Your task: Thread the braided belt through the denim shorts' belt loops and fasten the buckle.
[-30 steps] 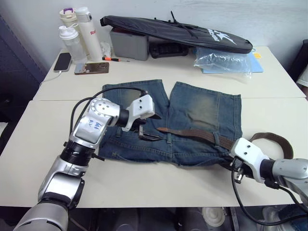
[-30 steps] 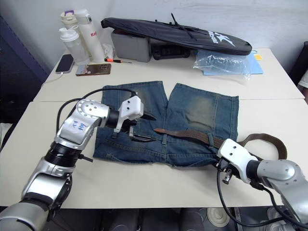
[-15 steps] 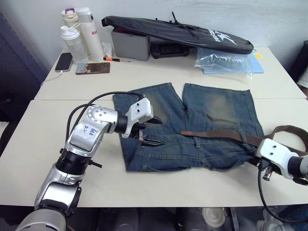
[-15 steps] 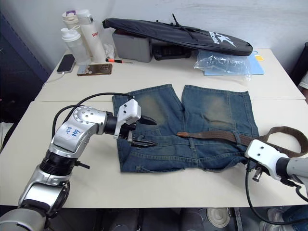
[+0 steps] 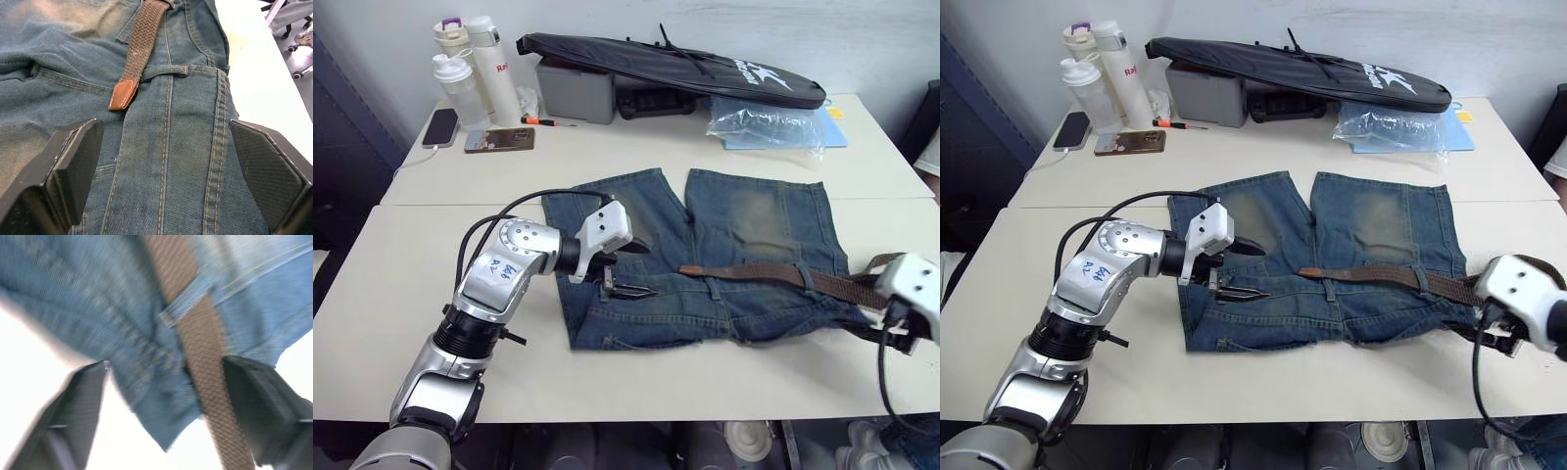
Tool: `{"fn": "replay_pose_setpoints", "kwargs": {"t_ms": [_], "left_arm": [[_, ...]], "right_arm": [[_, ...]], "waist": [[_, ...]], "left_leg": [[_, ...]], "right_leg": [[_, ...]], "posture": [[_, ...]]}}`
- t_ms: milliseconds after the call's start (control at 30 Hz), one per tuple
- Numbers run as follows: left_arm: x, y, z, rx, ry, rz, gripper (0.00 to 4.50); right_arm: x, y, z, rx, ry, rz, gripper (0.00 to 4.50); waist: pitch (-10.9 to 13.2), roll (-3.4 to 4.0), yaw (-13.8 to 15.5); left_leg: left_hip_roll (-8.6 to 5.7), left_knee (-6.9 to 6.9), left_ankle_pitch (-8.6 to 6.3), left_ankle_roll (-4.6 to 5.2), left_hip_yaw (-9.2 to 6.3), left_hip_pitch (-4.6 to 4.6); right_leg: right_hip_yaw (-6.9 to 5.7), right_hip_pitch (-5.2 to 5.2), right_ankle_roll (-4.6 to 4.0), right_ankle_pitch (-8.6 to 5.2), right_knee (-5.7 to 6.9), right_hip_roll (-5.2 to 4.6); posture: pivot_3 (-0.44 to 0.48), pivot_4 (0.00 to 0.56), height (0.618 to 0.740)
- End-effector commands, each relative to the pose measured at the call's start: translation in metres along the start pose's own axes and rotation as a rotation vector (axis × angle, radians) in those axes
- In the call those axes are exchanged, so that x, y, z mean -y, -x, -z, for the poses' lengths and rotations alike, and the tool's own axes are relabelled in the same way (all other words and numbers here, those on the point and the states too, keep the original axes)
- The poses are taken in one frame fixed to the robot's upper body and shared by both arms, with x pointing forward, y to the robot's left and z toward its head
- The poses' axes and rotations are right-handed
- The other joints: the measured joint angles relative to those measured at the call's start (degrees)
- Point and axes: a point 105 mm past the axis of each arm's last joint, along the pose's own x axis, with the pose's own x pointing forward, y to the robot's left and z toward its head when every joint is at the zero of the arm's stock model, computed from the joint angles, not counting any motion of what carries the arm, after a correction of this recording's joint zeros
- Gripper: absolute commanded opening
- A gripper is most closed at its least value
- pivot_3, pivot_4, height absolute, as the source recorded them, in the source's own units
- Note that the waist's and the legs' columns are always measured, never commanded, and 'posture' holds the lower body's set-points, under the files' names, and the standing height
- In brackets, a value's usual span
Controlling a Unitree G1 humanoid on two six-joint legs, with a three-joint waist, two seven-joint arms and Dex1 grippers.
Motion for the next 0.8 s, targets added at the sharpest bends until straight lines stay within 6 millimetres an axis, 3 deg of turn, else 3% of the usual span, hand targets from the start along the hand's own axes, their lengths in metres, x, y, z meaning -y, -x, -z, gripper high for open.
{"fn": "replay_pose_setpoints", "kwargs": {"t_ms": [33, 167, 367, 500, 800], "left_arm": [[-0.002, 0.003, -0.009, 0.043, -0.003, -0.013, 4.5], [-0.007, 0.008, -0.011, 0.055, -0.001, -0.041, 4.5], [-0.006, 0.01, -0.011, 0.061, -0.001, -0.06, 4.5], [-0.007, 0.011, -0.009, 0.048, 0.006, -0.082, 4.5], [-0.009, 0.014, -0.008, 0.033, 0.0, -0.112, 4.5]], "right_arm": [[-0.015, 0.005, -0.035, 0.155, -0.096, -0.037, 4.44], [-0.041, -0.014, -0.051, 0.297, -0.33, -0.028, 4.44], [-0.078, -0.051, -0.051, 0.39, -0.811, -0.073, 4.44], [-0.082, -0.066, -0.046, 0.463, -1.099, -0.067, 4.44], [-0.068, -0.086, -0.041, 0.521, -1.42, -0.062, 4.44]], "waist": [[0.01, -0.01, 0.0], [0.01, -0.05, 0.01], [-0.02, 0.01, 0.04], [-0.03, 0.24, -0.06], [-0.02, 0.28, -0.98]], "left_leg": [[0.0, 0.0, 0.0, 0.0, -0.01, 0.01], [0.01, -0.01, 0.0, 0.0, -0.04, 0.01], [0.01, 0.03, -0.03, 0.03, -0.07, -0.02], [0.0, -0.02, -0.1, 0.16, -0.06, -0.02], [0.01, -0.06, -0.19, 0.32, -0.06, 0.02]], "right_leg": [[0.0, 0.0, 0.0, 0.0, 0.01, 0.0], [0.0, 0.0, -0.02, -0.01, 0.02, 0.01], [0.0, 0.0, -0.13, -0.07, 0.07, 0.0], [0.0, -0.01, -0.14, -0.07, 0.09, 0.0], [0.01, -0.02, -0.12, -0.06, 0.12, 0.01]], "posture": [[0.0, 0.15, 0.74], [0.0, 0.15, 0.74], [0.0, 0.15, 0.74], [0.0, 0.15, 0.74], [0.0, 0.15, 0.74]]}}
